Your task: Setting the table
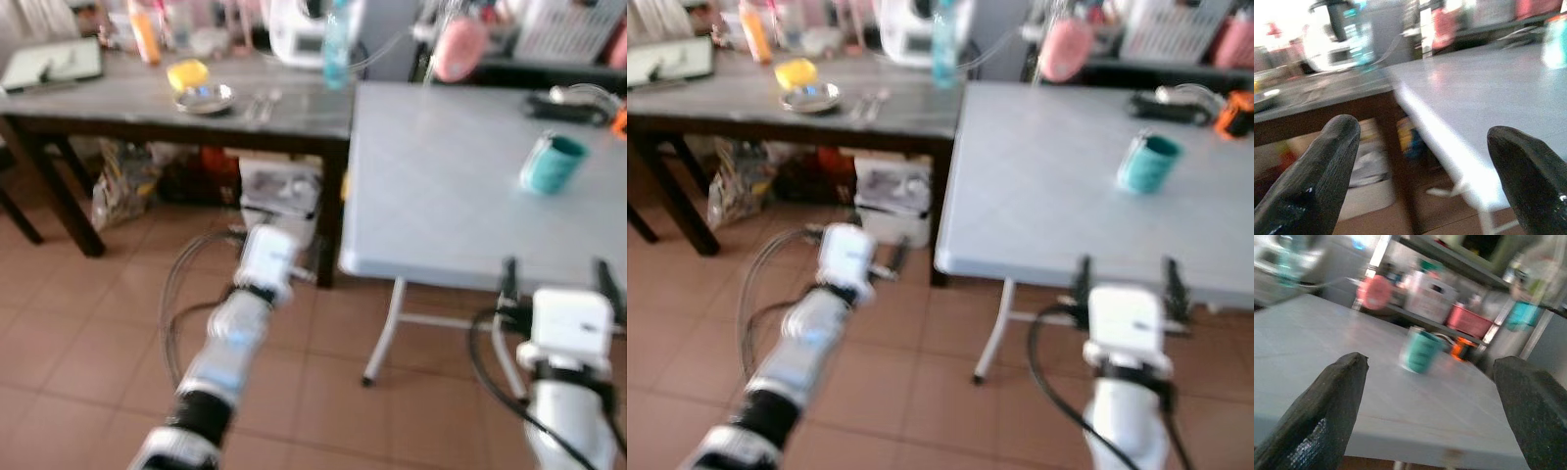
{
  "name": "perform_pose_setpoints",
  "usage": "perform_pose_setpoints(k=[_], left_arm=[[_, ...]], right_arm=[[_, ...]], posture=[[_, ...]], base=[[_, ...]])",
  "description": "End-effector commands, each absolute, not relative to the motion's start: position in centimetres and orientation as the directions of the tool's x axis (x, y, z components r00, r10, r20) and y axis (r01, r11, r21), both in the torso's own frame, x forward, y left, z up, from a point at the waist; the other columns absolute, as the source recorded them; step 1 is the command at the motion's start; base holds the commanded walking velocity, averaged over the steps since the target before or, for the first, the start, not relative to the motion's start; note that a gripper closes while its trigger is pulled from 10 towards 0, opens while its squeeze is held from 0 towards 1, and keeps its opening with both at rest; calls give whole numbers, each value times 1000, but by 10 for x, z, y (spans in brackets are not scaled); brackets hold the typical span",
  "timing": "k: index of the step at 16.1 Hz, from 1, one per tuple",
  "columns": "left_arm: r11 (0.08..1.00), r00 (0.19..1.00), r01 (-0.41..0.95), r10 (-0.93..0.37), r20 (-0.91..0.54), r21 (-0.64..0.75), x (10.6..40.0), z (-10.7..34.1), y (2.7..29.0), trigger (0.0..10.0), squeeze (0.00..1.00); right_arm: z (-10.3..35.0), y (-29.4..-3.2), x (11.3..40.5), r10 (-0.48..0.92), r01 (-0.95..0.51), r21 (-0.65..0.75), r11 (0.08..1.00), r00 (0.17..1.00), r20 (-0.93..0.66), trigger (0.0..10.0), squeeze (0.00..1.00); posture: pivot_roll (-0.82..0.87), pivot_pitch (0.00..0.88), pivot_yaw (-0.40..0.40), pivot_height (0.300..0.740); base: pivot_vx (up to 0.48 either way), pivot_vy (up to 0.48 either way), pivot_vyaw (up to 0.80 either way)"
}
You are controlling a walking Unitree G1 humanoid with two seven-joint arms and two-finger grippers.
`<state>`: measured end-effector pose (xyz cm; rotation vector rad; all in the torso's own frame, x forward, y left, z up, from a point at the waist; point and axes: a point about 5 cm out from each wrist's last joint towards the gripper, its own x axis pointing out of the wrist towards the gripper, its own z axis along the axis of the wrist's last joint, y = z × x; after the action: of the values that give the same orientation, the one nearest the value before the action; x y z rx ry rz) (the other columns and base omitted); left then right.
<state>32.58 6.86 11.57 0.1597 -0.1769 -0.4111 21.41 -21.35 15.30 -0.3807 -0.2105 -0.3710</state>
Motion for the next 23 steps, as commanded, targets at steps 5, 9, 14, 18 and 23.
perform_pose_setpoints(k=[5,9,14,18,23], left_arm=[[934,938,315,-333,92,168,331,109,93,10000,0],[938,943,305,-322,87,167,334,111,95,10000,0],[949,949,272,-291,119,159,333,114,100,10000,0],[950,939,289,-306,155,120,335,122,99,10000,0],[944,933,313,-326,155,102,334,123,96,10000,0]], right_arm=[[148,-202,215,-298,272,160,949,939,172,10000,75],[146,-198,217,-251,220,194,956,955,156,10000,63],[139,-192,217,-212,195,142,970,970,119,10000,0],[142,-190,218,-192,183,79,980,972,136,10000,0],[143,-189,222,-204,197,60,979,969,141,10000,0]], posture=[[-4,67,-6,740],[8,69,2,740],[8,70,-3,740],[6,71,-6,740],[12,75,-1,740]], base=[[0,-480,0],[0,-311,0],[0,0,0],[0,0,0],[381,0,0]])
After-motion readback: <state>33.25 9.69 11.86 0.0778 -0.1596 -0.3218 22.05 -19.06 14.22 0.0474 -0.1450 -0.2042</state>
